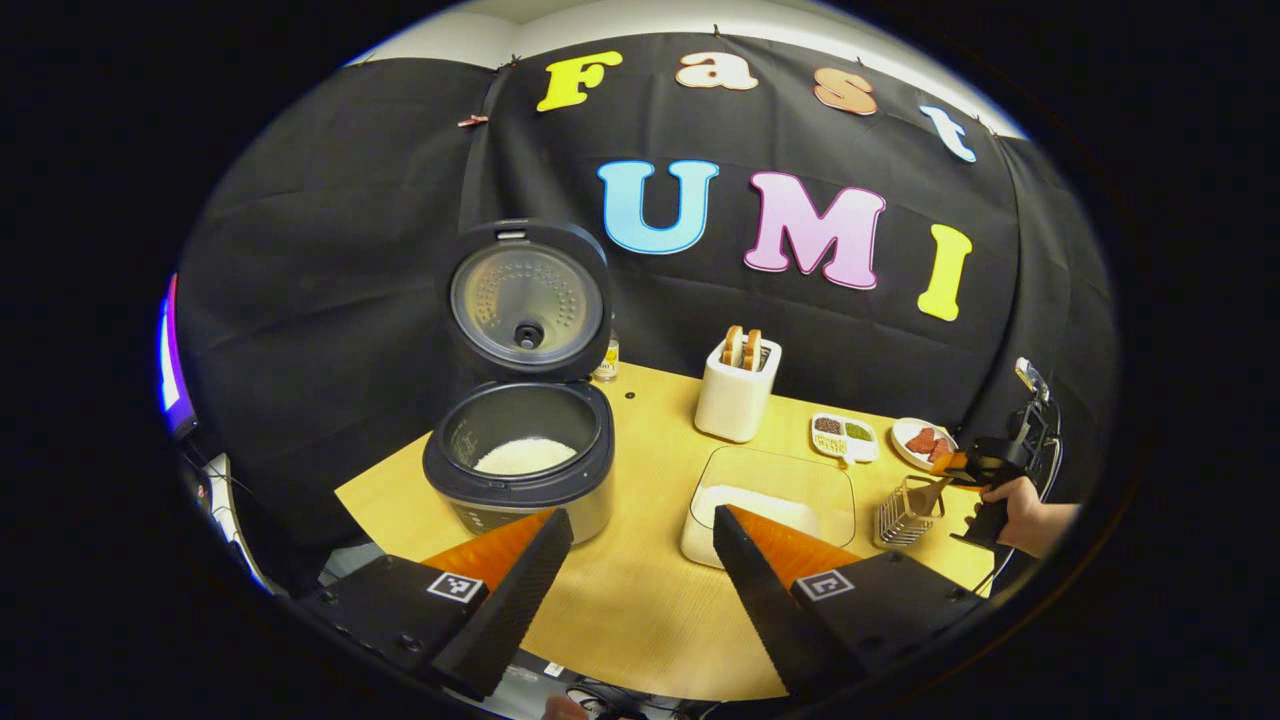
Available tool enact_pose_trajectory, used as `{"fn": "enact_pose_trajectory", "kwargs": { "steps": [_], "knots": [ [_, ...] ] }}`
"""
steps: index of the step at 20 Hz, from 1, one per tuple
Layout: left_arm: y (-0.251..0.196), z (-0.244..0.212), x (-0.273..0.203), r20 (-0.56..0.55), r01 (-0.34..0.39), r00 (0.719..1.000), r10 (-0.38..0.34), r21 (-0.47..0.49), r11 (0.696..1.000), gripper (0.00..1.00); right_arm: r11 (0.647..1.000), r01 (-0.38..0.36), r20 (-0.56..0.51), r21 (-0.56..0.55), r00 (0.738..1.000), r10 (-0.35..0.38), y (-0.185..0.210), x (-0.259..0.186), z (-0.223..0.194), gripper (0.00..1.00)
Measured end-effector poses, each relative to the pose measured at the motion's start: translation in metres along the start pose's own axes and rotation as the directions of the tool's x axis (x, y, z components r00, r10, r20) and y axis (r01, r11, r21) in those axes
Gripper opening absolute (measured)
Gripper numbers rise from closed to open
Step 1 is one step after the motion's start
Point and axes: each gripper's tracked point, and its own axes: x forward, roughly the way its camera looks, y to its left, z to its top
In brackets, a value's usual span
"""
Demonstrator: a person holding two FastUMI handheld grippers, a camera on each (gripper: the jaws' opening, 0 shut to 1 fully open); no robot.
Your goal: Close the left gripper, press the button to open the rice cooker; take a wooden spoon from the chopstick holder with the right hand, scoop a spoonful of rice and pour it into the rice cooker, then put the wooden spoon back into the chopstick holder.
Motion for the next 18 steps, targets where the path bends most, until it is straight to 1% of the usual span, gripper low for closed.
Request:
{"fn": "enact_pose_trajectory", "kwargs": {
  "steps": [1,2,4,6,7,8,10,12,14,16,18],
  "knots": [
    [-0.002,-0.005,0.0,-0.006,0.006,1.0,-0.005,0.011,1.0,0.98,1.0,-0.019,-0.003,0.022,1.0,0.019,0.003,-0.005,0.002,0.42],
    [-0.004,-0.006,0.0,-0.006,0.012,1.0,-0.012,0.02,1.0,0.98,1.0,-0.015,0.005,0.022,1.0,0.015,0.006,0.002,0.001,0.24],
    [-0.01,-0.01,0.001,-0.012,0.027,1.0,-0.027,0.028,0.999,0.98,0.999,-0.024,0.026,0.021,0.999,0.024,0.012,-0.008,0.008,0.23],
    [-0.014,-0.013,0.001,-0.016,0.035,0.999,-0.035,0.036,0.999,0.98,0.999,-0.042,0.047,0.006,0.998,0.042,0.02,-0.014,0.013,0.17],
    [-0.014,-0.013,0.0,-0.016,0.039,0.999,-0.039,0.038,0.999,0.98,0.999,-0.049,0.067,-0.008,0.997,0.05,0.023,-0.018,0.017,0.17],
    [-0.016,-0.013,0.0,-0.019,0.047,0.999,-0.047,0.035,0.998,0.98,0.998,-0.058,0.097,-0.019,0.994,0.06,0.028,-0.027,0.024,0.14],
    [-0.021,-0.012,-0.001,-0.018,0.079,0.997,-0.079,0.025,0.997,0.98,0.997,-0.069,0.167,-0.025,0.983,0.073,0.035,-0.041,0.043,0.14],
    [-0.022,-0.01,0.002,-0.022,0.098,0.995,-0.097,0.031,0.995,0.98,0.997,-0.076,0.207,-0.028,0.975,0.08,0.043,-0.057,0.054,0.14],
    [-0.018,-0.004,0.007,-0.02,0.111,0.994,-0.11,0.047,0.993,0.98,0.993,-0.107,0.267,-0.051,0.957,0.116,0.058,-0.081,0.069,0.14],
    [-0.013,0.004,0.009,-0.005,0.125,0.992,-0.125,0.057,0.99,0.98,0.988,-0.141,0.294,-0.067,0.943,0.155,0.076,-0.102,0.072,0.14],
    [-0.005,0.013,0.013,0.009,0.147,0.989,-0.147,0.052,0.988,0.98,0.982,-0.174,0.297,-0.079,0.936,0.189,0.095,-0.118,0.069,0.14]
  ]
}}
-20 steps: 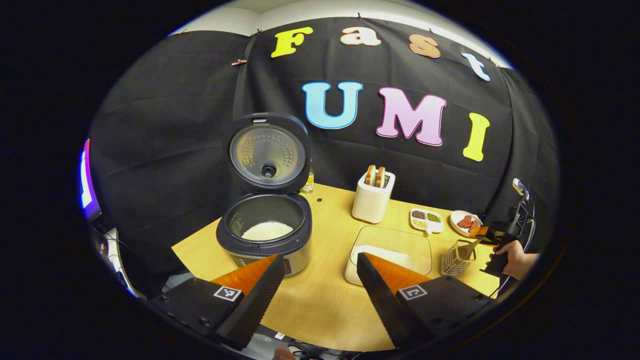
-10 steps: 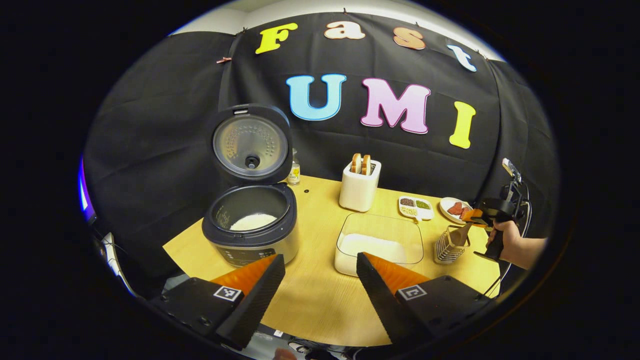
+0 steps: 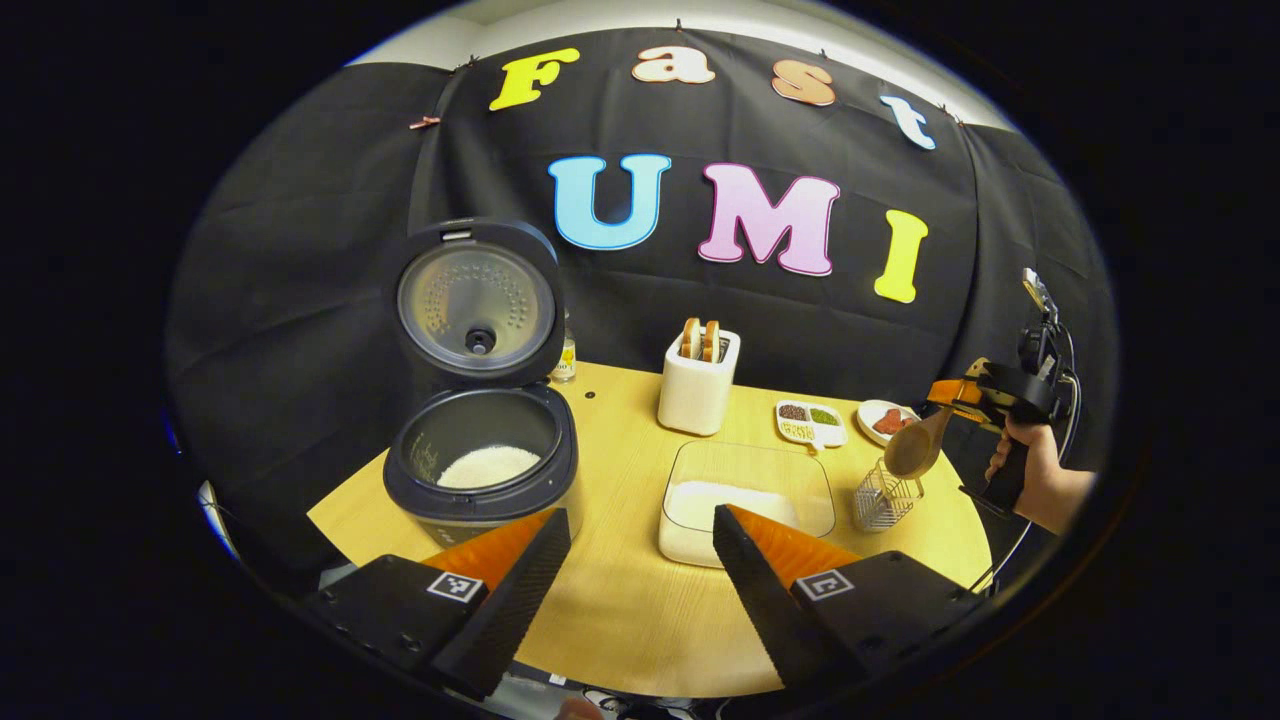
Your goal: Close the left gripper, press the button to open the rice cooker; take a wooden spoon from the chopstick holder with the right hand, scoop a spoonful of rice and pour it into the rice cooker, then put the wooden spoon back into the chopstick holder.
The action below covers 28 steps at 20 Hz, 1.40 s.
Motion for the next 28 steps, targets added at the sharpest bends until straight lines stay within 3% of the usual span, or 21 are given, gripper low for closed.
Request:
{"fn": "enact_pose_trajectory", "kwargs": {
  "steps": [6,13,18,25,28],
  "knots": [
    [0.05,0.016,0.007,0.019,0.017,1.0,-0.016,-0.008,1.0,0.98,0.996,-0.087,0.0,-0.025,0.996,0.087,0.073,-0.024,-0.013,0.14],
    [0.105,0.0,0.012,-0.006,0.045,0.999,-0.045,-0.06,0.997,0.95,0.994,-0.092,-0.065,-0.067,0.994,0.087,0.126,-0.018,-0.066,0.14],
    [0.128,-0.03,0.021,-0.055,0.099,0.993,-0.106,-0.123,0.987,0.95,0.988,-0.083,-0.136,-0.131,0.989,0.065,0.148,-0.002,-0.119,0.14],
    [0.154,-0.056,0.022,-0.088,0.083,0.991,-0.099,-0.17,0.982,0.95,0.964,-0.019,-0.211,-0.264,0.977,-0.039,0.137,0.012,-0.19,0.14],
    [0.162,-0.052,0.017,-0.076,0.078,0.993,-0.092,-0.177,0.981,0.95,0.962,-0.015,-0.208,-0.273,0.977,-0.044,0.141,0.01,-0.204,0.14]
  ]
}}
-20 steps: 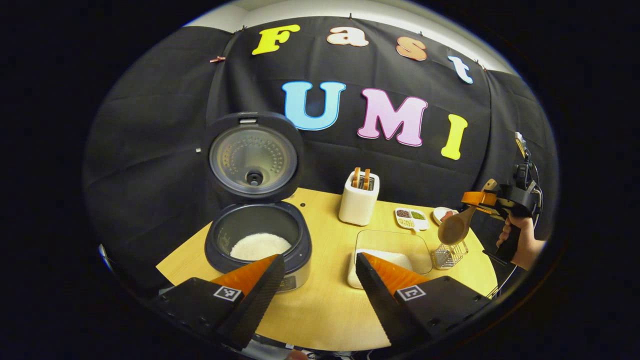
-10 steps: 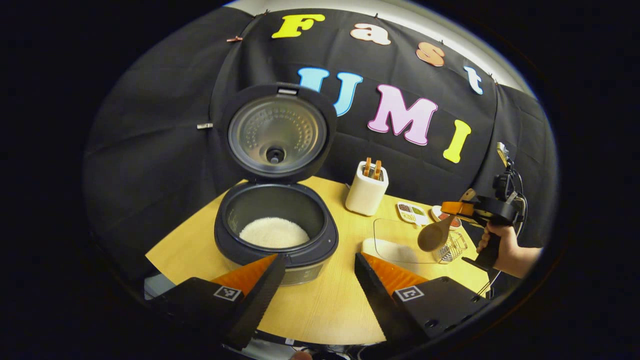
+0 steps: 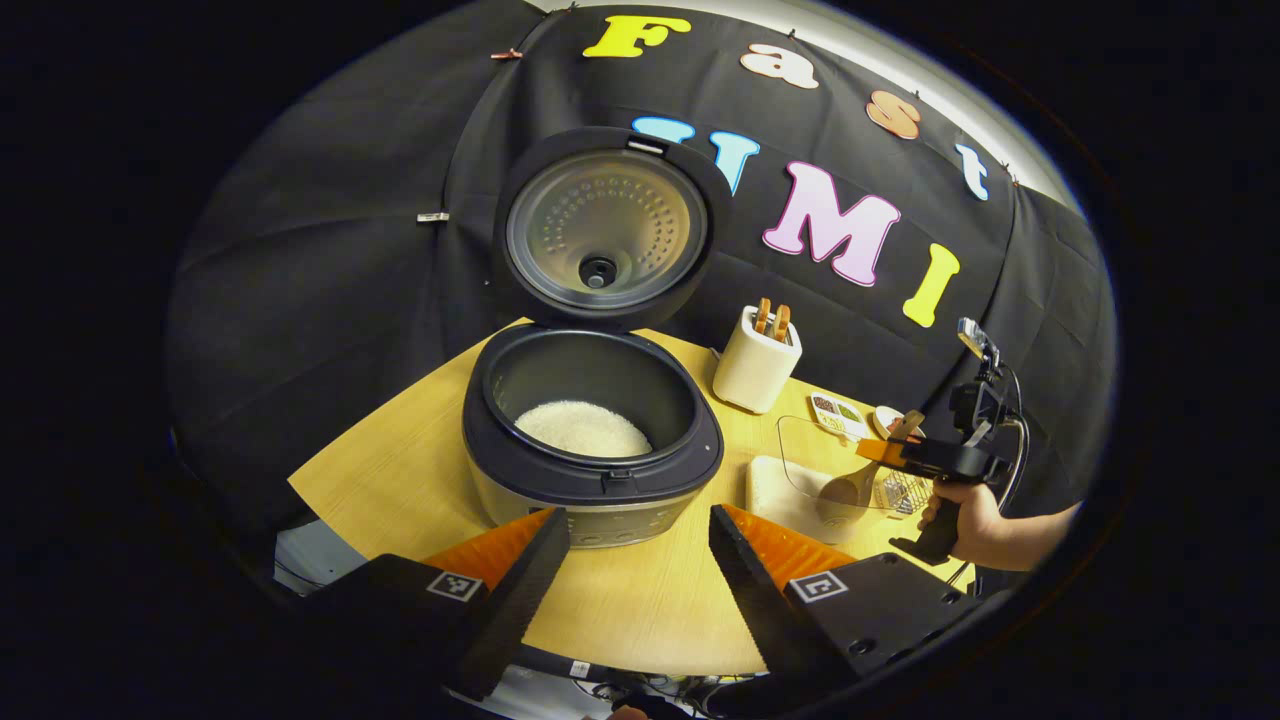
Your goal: Close the left gripper, press the button to open the rice cooker; take a wooden spoon from the chopstick holder with the right hand, scoop a spoonful of rice and pour it into the rice cooker, then put the wooden spoon back into the chopstick holder.
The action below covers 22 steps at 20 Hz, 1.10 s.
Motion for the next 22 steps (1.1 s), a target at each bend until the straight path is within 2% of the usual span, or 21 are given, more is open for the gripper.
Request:
{"fn": "enact_pose_trajectory", "kwargs": {
  "steps": [5,12,14,17,22],
  "knots": [
    [0.011,-0.001,-0.006,0.003,-0.01,1.0,0.01,-0.018,1.0,0.95,0.999,0.0,-0.045,0.046,0.999,0.002,0.022,0.001,-0.012,0.14],
    [0.014,-0.01,-0.008,-0.02,-0.002,1.0,0.001,-0.035,0.999,0.95,0.972,-0.003,-0.14,0.236,0.989,0.037,0.044,0.011,-0.016,0.14],
    [0.016,-0.009,-0.008,-0.021,-0.002,1.0,0.001,-0.035,0.999,0.95,0.953,-0.001,-0.164,0.304,0.985,0.053,0.047,0.013,-0.016,0.14],
    [0.016,-0.007,-0.008,-0.022,0.01,1.0,-0.011,-0.027,1.0,0.95,0.903,-0.026,-0.195,0.429,0.973,0.121,0.062,0.012,-0.014,0.14],
    [0.014,-0.001,-0.008,-0.012,0.012,1.0,-0.012,0.002,1.0,0.95,0.867,-0.08,-0.184,0.492,0.964,0.192,0.072,0.005,-0.006,0.14]
  ]
}}
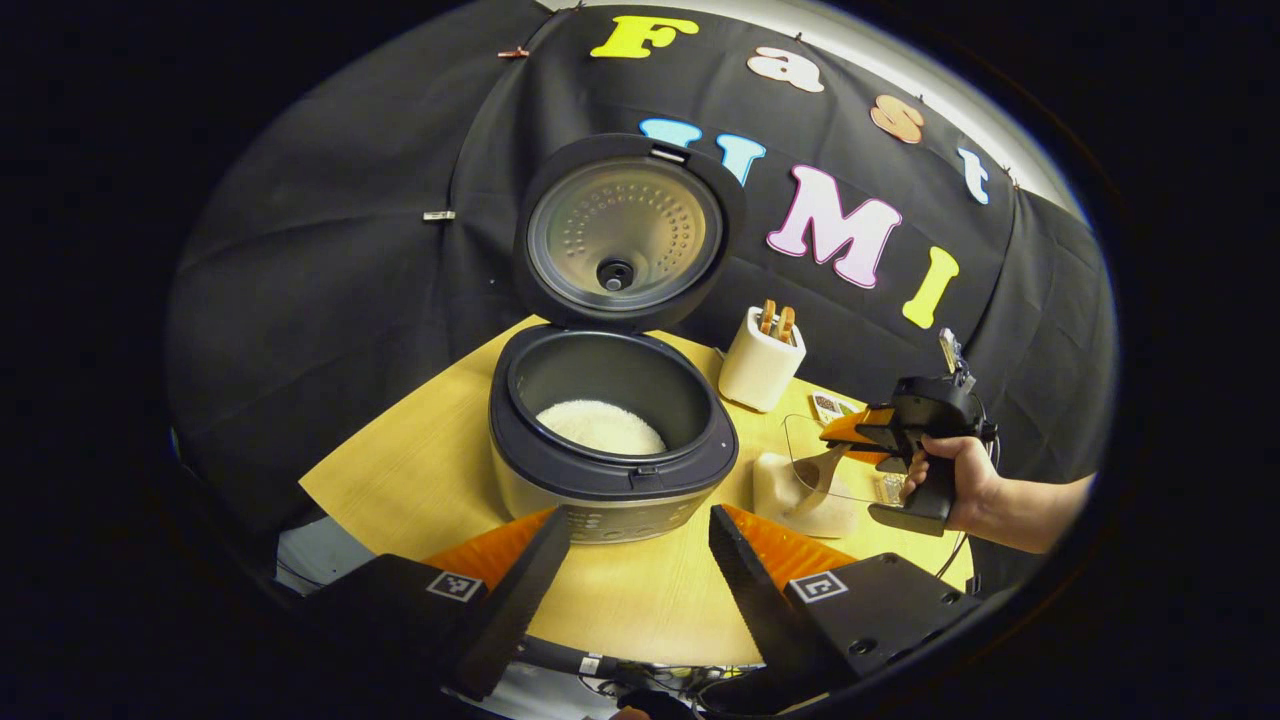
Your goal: Close the left gripper, press the button to open the rice cooker; take a wooden spoon from the chopstick holder with the right hand, scoop a spoonful of rice and pour it into the rice cooker, then put the wooden spoon back into the chopstick holder.
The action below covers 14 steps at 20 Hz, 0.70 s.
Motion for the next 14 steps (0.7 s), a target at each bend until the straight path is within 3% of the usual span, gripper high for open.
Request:
{"fn": "enact_pose_trajectory", "kwargs": {
  "steps": [4,14],
  "knots": [
    [-0.008,0.0,-0.002,0.004,0.007,1.0,-0.007,0.005,1.0,0.95,0.997,-0.025,0.01,0.074,1.0,0.024,-0.008,-0.011,0.011,0.14],
    [-0.016,0.001,-0.011,0.025,0.012,1.0,-0.013,0.019,1.0,0.95,0.973,0.006,0.085,0.232,0.996,-0.026,-0.071,-0.046,0.048,0.14]
  ]
}}
